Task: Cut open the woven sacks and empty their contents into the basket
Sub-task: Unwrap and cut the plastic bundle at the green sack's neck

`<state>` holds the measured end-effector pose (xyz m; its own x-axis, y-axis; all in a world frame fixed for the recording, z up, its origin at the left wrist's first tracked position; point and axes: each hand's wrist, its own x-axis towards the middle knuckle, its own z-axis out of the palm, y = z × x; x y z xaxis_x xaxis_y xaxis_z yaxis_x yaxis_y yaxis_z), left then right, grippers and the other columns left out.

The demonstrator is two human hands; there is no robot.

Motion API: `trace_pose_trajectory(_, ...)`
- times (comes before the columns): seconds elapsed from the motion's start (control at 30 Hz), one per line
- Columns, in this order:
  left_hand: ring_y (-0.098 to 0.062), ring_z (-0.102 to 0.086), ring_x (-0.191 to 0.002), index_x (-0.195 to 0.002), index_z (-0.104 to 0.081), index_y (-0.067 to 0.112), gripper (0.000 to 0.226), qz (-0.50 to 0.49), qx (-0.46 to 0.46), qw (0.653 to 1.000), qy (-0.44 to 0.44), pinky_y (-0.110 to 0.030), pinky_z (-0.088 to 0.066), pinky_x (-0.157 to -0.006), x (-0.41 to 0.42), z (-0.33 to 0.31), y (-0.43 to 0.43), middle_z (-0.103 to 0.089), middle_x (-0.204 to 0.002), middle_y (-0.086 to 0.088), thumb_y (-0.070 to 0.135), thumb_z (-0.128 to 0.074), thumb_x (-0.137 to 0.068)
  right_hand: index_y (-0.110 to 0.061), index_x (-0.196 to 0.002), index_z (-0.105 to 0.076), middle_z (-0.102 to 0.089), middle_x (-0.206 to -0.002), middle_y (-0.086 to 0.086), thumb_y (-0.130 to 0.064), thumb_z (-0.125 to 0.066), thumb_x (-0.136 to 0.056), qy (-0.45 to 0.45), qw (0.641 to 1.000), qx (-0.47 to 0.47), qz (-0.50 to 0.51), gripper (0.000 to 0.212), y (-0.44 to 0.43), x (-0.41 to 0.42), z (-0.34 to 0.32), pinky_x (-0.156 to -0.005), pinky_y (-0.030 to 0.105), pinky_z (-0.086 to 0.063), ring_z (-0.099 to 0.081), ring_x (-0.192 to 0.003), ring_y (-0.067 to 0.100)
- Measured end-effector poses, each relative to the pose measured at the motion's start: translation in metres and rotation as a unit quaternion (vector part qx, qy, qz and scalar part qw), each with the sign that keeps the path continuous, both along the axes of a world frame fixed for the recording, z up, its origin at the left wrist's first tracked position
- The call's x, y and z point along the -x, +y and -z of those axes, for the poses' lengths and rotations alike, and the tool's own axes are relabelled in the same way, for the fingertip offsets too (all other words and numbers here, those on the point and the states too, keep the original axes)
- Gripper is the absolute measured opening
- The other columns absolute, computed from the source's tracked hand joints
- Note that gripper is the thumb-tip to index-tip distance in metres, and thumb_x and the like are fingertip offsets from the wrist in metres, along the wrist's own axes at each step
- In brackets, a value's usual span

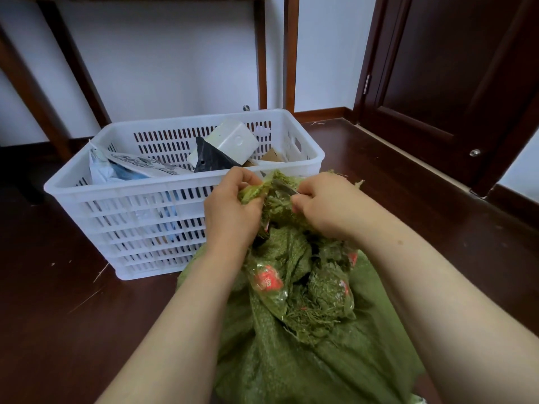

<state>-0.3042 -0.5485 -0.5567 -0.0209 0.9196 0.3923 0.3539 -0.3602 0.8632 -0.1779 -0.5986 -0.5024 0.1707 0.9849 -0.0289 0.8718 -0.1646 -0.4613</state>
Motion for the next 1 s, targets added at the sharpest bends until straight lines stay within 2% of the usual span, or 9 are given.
trace_pose_trajectory(0.13,-0.016,-0.056,-0.069,-0.069,-0.054,0.036,0.038,0.038,-0.025,0.998,0.043,-0.033,-0.047,-0.063,-0.011,-0.002,-0.009,-0.061,-0.069,0.005,0.000,-0.062,-0.077,-0.016,-0.063,-0.042,-0.047,-0.069,0.000,-0.023,-0.044,-0.096,0.010,0.998,-0.059,0.034,0.034,0.007,0.005,0.011,-0.054,0.031,-0.029,-0.048,-0.071,0.024)
trace_pose_trajectory(0.33,-0.015,-0.055,-0.066,-0.067,-0.055,0.034,0.037,0.048,-0.018,0.999,0.016,-0.032,-0.047,-0.062,-0.009,-0.005,-0.001,-0.059,-0.065,0.008,0.000,-0.063,-0.077,-0.002,-0.082,-0.062,-0.061,-0.073,0.010,-0.025,-0.048,-0.096,0.157,0.977,-0.122,0.073,0.031,0.007,0.007,0.011,-0.061,0.033,-0.045,-0.051,-0.064,0.025)
trace_pose_trajectory(0.47,-0.015,-0.055,-0.066,-0.068,-0.055,0.031,0.032,0.004,0.023,0.999,0.022,-0.032,-0.046,-0.060,-0.002,0.005,0.004,-0.061,-0.072,0.006,0.002,-0.061,-0.080,-0.005,-0.081,-0.063,-0.062,-0.075,0.011,-0.024,-0.047,-0.096,0.142,0.980,-0.116,0.073,0.029,0.005,0.013,0.017,-0.065,0.039,-0.048,-0.052,-0.067,0.026)
trace_pose_trajectory(0.53,-0.014,-0.054,-0.063,-0.069,-0.053,0.029,0.028,-0.055,0.088,0.994,0.037,-0.030,-0.044,-0.057,0.017,0.024,0.008,-0.064,-0.083,0.004,0.006,-0.062,-0.084,-0.010,-0.075,-0.060,-0.059,-0.073,0.009,-0.022,-0.047,-0.094,0.167,0.960,-0.199,0.109,0.026,0.008,0.001,0.000,-0.061,0.033,-0.044,-0.052,-0.066,0.024)
trace_pose_trajectory(0.6,-0.016,-0.054,-0.063,-0.071,-0.051,0.030,0.027,-0.062,0.118,0.991,0.031,-0.030,-0.044,-0.056,0.033,0.036,0.007,-0.066,-0.091,0.001,0.011,-0.064,-0.086,-0.014,-0.066,-0.055,-0.051,-0.061,0.004,-0.017,-0.047,-0.092,0.271,0.912,-0.278,0.135,0.028,0.012,-0.019,-0.025,-0.043,0.022,-0.038,-0.045,-0.048,0.019)
trace_pose_trajectory(0.67,-0.015,-0.058,-0.070,-0.076,-0.052,0.031,0.023,-0.025,0.108,0.994,0.019,-0.028,-0.045,-0.058,0.030,0.027,0.006,-0.065,-0.092,0.003,0.015,-0.067,-0.085,-0.016,-0.065,-0.056,-0.046,-0.054,0.001,-0.014,-0.050,-0.092,0.341,0.896,-0.248,0.140,0.027,0.011,-0.026,-0.026,-0.033,0.013,-0.025,-0.036,-0.032,0.008)
trace_pose_trajectory(0.77,-0.016,-0.063,-0.091,-0.091,-0.057,0.031,0.022,0.062,0.101,0.991,-0.054,-0.034,-0.055,-0.075,0.012,0.000,-0.003,-0.065,-0.099,0.003,0.022,-0.072,-0.078,-0.015,-0.065,-0.058,-0.046,-0.053,0.000,-0.019,-0.063,-0.085,0.306,0.934,-0.153,0.103,0.021,0.010,-0.014,0.009,-0.036,0.019,-0.025,-0.034,-0.032,0.007)
trace_pose_trajectory(0.9,-0.008,-0.067,-0.094,-0.105,-0.067,0.033,0.043,0.127,0.077,0.987,-0.064,-0.032,-0.057,-0.081,0.007,-0.005,-0.012,-0.071,-0.101,0.010,0.047,-0.080,-0.067,-0.018,-0.066,-0.058,-0.059,-0.061,0.000,-0.052,-0.068,-0.077,0.274,0.939,-0.146,0.147,0.037,0.008,-0.015,0.002,-0.048,0.027,-0.033,-0.042,-0.043,0.014)
trace_pose_trajectory(1.0,-0.006,-0.068,-0.090,-0.097,-0.070,0.035,0.035,0.149,0.035,0.985,-0.075,-0.031,-0.055,-0.080,0.006,-0.001,-0.019,-0.072,-0.094,0.013,0.051,-0.079,-0.067,-0.025,-0.065,-0.051,-0.059,-0.064,-0.003,-0.069,-0.058,-0.076,0.232,0.960,-0.079,0.136,0.045,0.005,-0.018,0.006,-0.046,0.022,-0.031,-0.043,-0.042,0.012)
